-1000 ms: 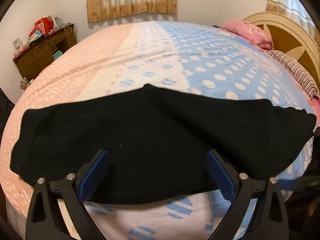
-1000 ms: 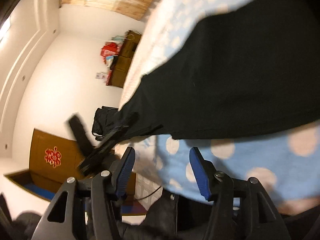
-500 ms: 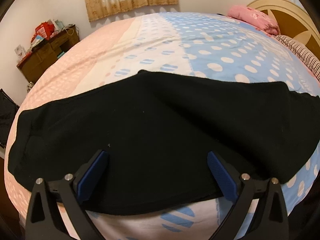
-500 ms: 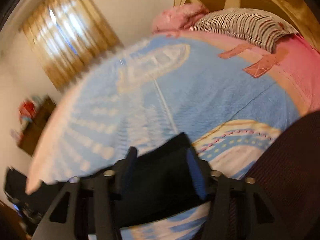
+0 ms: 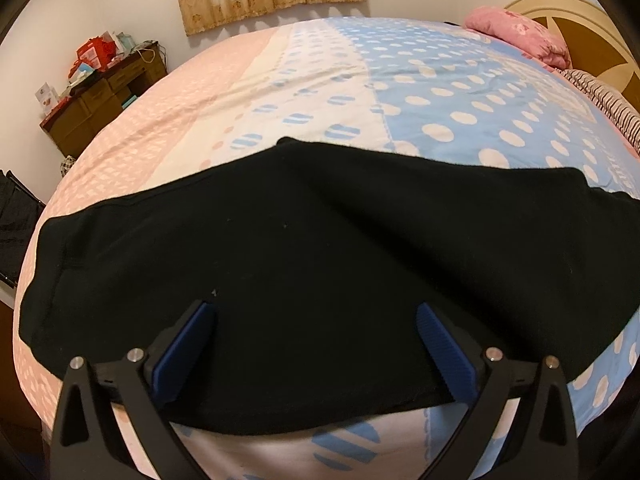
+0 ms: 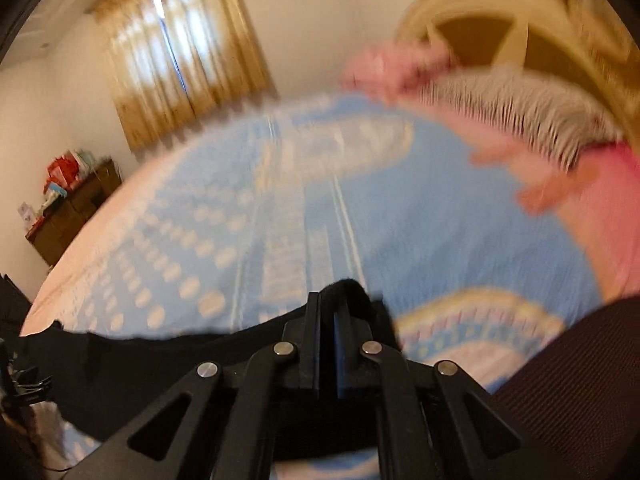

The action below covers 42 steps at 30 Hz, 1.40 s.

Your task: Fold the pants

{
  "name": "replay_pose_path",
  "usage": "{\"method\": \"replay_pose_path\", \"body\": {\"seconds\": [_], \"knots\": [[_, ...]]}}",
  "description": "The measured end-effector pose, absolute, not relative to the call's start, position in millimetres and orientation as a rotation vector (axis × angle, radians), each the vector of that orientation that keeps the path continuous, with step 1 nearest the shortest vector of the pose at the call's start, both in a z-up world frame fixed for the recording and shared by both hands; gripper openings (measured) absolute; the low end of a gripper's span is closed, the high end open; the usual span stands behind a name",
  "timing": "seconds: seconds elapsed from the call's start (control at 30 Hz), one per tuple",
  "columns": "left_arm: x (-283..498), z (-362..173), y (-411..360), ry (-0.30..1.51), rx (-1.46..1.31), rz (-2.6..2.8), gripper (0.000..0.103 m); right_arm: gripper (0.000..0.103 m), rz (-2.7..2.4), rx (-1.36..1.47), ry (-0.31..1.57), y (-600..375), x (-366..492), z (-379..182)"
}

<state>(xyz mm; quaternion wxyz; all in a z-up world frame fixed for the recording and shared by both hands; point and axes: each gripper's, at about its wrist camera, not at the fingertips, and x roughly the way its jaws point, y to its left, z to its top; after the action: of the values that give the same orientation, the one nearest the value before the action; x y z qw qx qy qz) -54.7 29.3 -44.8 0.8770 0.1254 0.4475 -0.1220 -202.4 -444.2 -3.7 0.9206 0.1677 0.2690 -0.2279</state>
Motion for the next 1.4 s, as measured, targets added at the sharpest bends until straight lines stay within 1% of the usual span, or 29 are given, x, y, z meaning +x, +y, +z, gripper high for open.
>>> {"method": "replay_pose_path", "body": {"seconds": [0.03, 0.1, 0.2, 0.27, 0.37, 0.4, 0.47, 0.5, 0.53, 0.57, 0.6, 0.67, 0.73, 0.8, 0.93, 1.1, 1.13, 1.17, 1.2, 1.4], "knots": [[-55.0, -45.0, 29.3, 0.932, 0.26, -0.252, 0.103, 0.005, -0.488, 0.325, 0.534, -442.9, -199.7, 1.1], [-54.4, -45.0, 28.7, 0.931, 0.259, -0.247, 0.103, 0.005, -0.518, 0.314, 0.555, -446.3, -191.8, -3.5], [-54.0, -45.2, 28.3, 0.931, 0.254, -0.243, 0.103, 0.005, -0.562, 0.333, 0.649, -463.1, -171.5, -28.4], [-54.3, -45.0, 27.2, 0.93, 0.252, -0.237, 0.103, 0.005, -0.55, 0.416, 0.757, -480.8, -159.0, -45.4], [-53.7, -44.7, 26.4, 0.932, 0.25, -0.234, 0.103, 0.011, -0.536, 0.457, 0.785, -493.6, -157.8, -46.7], [-53.8, -44.7, 26.4, 0.931, 0.249, -0.235, 0.103, 0.015, -0.536, 0.469, 0.786, -496.6, -161.4, -42.0], [-54.3, -45.1, 27.0, 0.927, 0.249, -0.241, 0.103, 0.015, -0.579, 0.499, 0.727, -501.1, -179.9, -26.3], [-54.6, -45.4, 27.1, 0.923, 0.249, -0.244, 0.103, 0.018, -0.604, 0.508, 0.696, -502.7, -190.4, -18.4], [-54.3, -45.8, 26.4, 0.921, 0.249, -0.244, 0.103, 0.026, -0.634, 0.51, 0.665, -502.2, -205.7, -10.0], [-54.4, -46.1, 26.1, 0.918, 0.25, -0.246, 0.103, 0.029, -0.646, 0.505, 0.654, -499.3, -213.9, -6.9], [-54.2, -46.2, 25.7, 0.915, 0.25, -0.247, 0.103, 0.03, -0.645, 0.5, 0.645, -494.7, -222.5, -5.0], [-53.6, -46.1, 25.5, 0.913, 0.249, -0.251, 0.103, 0.03, -0.598, 0.488, 0.658, -481.1, -236.5, -9.4], [-52.9, -45.7, 26.3, 0.913, 0.247, -0.254, 0.103, 0.03, -0.58, 0.457, 0.724, -465.3, -241.8, -22.5], [-53.3, -45.6, 26.5, 0.911, 0.248, -0.258, 0.103, 0.03, -0.579, 0.454, 0.747, -459.8, -245.0, -32.6], [-52.6, -45.3, 26.4, 0.912, 0.249, -0.262, 0.103, 0.03, -0.558, 0.493, 0.777, -462.9, -239.4, -52.8], [-52.6, -45.5, 25.2, 0.909, 0.247, -0.258, 0.103, 0.03, -0.508, 0.509, 0.824, -469.1, -221.3, -62.8], [-52.4, -45.8, 25.0, 0.908, 0.248, -0.258, 0.103, 0.026, -0.5, 0.5, 0.825, -467.4, -218.6, -62.1], [-52.6, -45.9, 25.1, 0.908, 0.248, -0.258, 0.103, 0.019, -0.5, 0.483, 0.823, -465.5, -216.7, -60.4], [-52.7, -45.8, 25.3, 0.909, 0.248, -0.259, 0.103, 0.005, -0.501, 0.471, 0.821, -464.0, -215.2, -58.1], [-51.9, -45.5, 26.2, 0.91, 0.248, -0.266, 0.103, 0.005, -0.513, 0.481, 0.777, -461.2, -230.6, -39.1]]}}
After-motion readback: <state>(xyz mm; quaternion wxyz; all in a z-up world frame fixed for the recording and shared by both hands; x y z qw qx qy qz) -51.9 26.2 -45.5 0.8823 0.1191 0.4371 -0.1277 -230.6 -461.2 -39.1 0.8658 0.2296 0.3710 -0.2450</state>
